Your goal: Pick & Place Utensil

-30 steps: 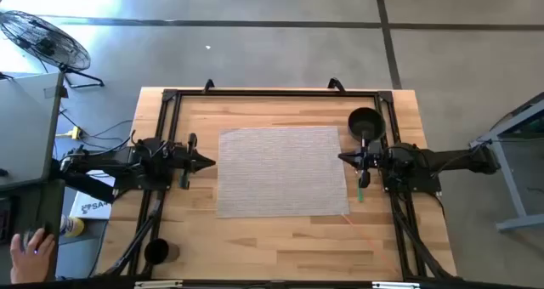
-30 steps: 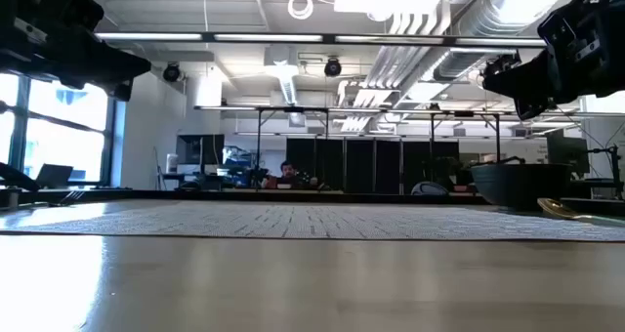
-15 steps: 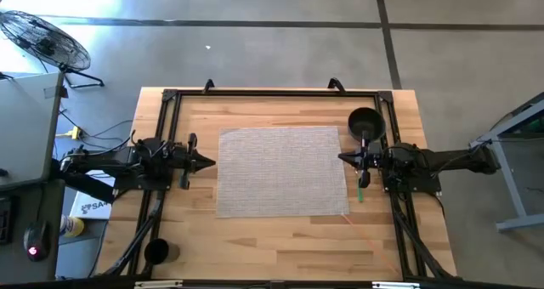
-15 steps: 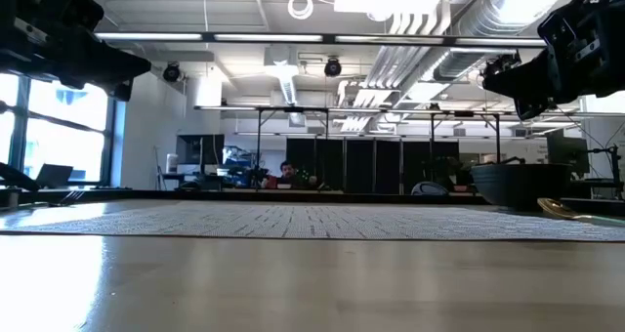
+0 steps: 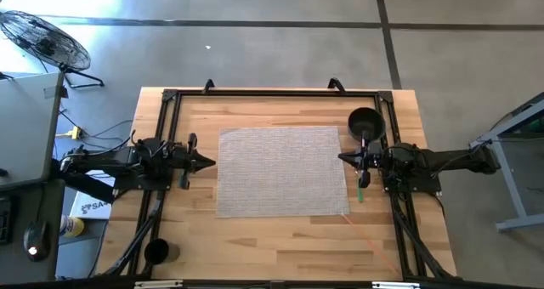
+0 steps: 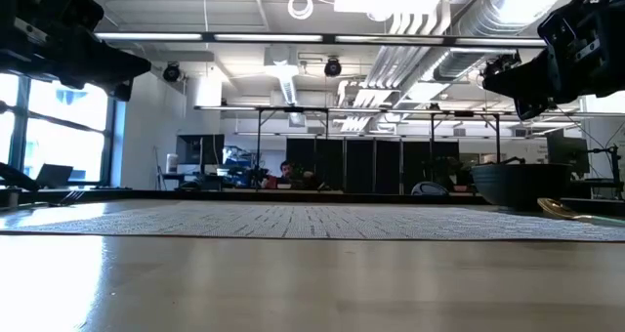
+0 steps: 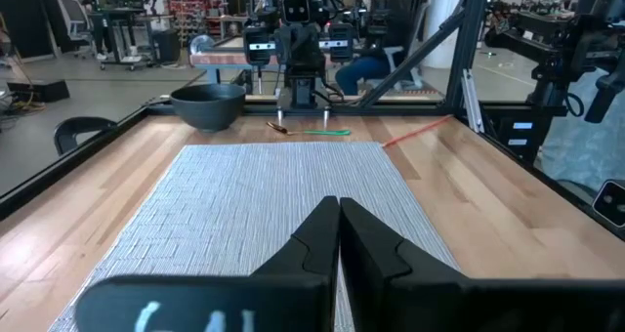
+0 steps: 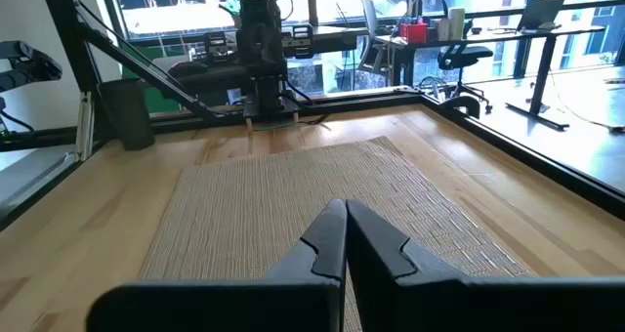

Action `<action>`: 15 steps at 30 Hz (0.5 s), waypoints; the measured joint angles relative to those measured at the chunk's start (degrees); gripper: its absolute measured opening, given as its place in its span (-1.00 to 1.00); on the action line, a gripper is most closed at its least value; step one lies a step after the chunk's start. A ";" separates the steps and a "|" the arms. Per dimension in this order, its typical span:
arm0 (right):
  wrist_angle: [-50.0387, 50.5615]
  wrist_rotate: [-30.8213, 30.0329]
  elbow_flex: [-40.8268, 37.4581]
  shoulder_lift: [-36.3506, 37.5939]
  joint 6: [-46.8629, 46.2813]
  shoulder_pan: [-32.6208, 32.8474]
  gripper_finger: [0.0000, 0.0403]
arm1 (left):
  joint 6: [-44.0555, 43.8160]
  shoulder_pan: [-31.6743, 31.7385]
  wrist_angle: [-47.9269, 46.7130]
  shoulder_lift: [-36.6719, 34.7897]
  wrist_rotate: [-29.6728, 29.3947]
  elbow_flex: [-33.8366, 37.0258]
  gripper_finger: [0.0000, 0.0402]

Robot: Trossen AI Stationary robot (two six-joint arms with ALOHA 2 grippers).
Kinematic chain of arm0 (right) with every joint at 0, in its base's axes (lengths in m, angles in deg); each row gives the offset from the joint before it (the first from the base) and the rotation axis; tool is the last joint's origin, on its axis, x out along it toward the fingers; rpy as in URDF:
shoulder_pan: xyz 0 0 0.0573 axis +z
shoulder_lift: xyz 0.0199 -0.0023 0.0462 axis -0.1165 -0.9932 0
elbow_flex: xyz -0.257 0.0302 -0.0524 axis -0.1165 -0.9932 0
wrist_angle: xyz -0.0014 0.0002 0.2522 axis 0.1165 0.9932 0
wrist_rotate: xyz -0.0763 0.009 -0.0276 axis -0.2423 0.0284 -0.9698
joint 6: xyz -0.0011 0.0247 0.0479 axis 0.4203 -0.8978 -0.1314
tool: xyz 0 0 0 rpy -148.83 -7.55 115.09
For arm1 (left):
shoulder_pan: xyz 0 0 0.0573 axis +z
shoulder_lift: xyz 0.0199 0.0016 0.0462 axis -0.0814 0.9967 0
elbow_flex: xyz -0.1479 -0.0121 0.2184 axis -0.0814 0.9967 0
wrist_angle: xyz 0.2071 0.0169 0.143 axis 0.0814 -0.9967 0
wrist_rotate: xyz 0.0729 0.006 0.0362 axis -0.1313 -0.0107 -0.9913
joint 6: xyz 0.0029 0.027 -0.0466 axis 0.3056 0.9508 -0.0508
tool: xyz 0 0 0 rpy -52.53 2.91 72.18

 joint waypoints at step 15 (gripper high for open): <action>0.00 0.00 -0.01 0.00 -0.02 0.00 -1.00 | -0.05 0.00 3.80 -0.03 0.11 0.11 -0.96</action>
